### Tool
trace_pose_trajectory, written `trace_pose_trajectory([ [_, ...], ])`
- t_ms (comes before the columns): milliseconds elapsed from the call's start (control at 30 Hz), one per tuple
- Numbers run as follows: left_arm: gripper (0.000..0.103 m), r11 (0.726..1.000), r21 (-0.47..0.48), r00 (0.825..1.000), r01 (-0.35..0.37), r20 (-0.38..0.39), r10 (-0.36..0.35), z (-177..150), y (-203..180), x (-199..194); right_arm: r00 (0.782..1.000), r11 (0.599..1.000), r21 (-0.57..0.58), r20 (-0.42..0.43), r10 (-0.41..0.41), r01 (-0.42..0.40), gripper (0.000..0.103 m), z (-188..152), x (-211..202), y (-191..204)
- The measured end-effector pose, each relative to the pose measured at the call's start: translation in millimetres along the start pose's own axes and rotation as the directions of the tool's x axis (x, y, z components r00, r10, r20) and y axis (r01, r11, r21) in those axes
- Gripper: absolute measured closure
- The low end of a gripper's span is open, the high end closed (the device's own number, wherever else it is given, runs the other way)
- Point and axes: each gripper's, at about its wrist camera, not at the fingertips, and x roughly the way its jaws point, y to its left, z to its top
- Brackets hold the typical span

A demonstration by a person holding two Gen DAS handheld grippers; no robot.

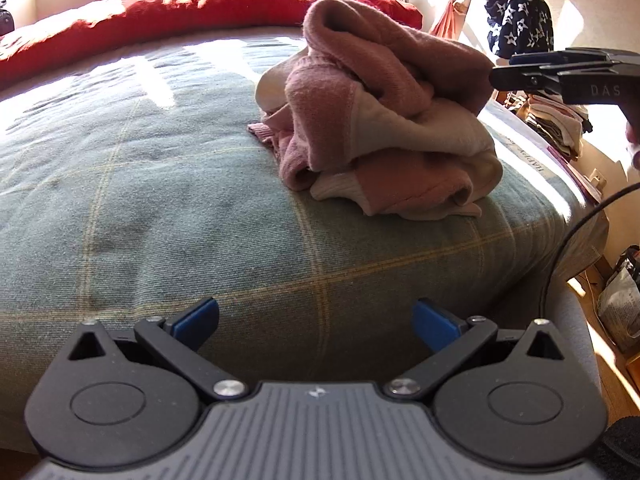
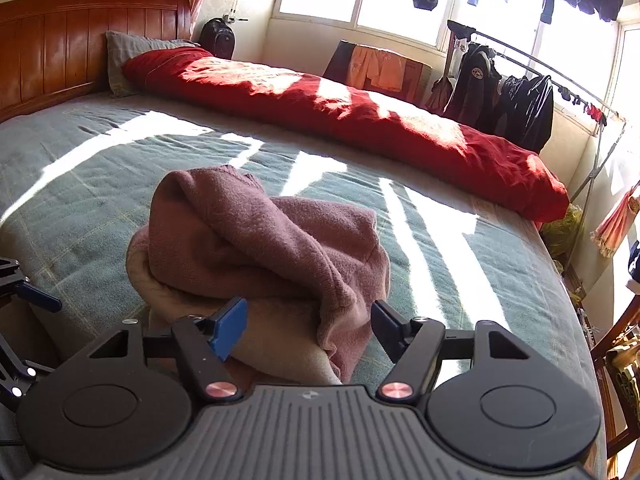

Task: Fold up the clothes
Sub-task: 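Move the right tool to the pink sweater pile and grasp its edge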

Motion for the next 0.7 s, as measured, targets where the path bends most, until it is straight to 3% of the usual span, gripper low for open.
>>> trace_pose_trajectory([
  [100,0.001,0.999,0.030,1.000,-0.020,-0.001,0.020,-3,5,2,1.000,0.998,-0.056,-0.001,0.020,-0.020,0.037,12,15,0],
  [233,0.001,1.000,-0.011,1.000,-0.001,0.005,0.001,-2,13,4,0.997,0.989,-0.135,-0.050,0.056,-0.063,0.041,21,40,6],
  [300,0.001,1.000,-0.022,1.000,-0.002,0.005,0.002,0,15,4,0.994,0.982,-0.171,-0.080,0.071,-0.084,0.059,23,51,11],
  [400,0.001,0.999,-0.022,1.000,-0.029,0.010,0.029,5,17,4,0.992,0.973,-0.211,-0.103,0.069,-0.090,0.078,22,59,14],
  [500,0.001,0.998,-0.022,0.998,-0.057,0.031,0.058,10,19,3,0.992,0.980,-0.183,-0.107,0.065,-0.084,0.079,24,62,1],
  [700,0.001,0.997,-0.063,0.996,-0.046,0.075,0.050,22,25,-1,0.991,0.993,-0.112,-0.118,-0.061,0.048,0.079,22,65,-50],
])
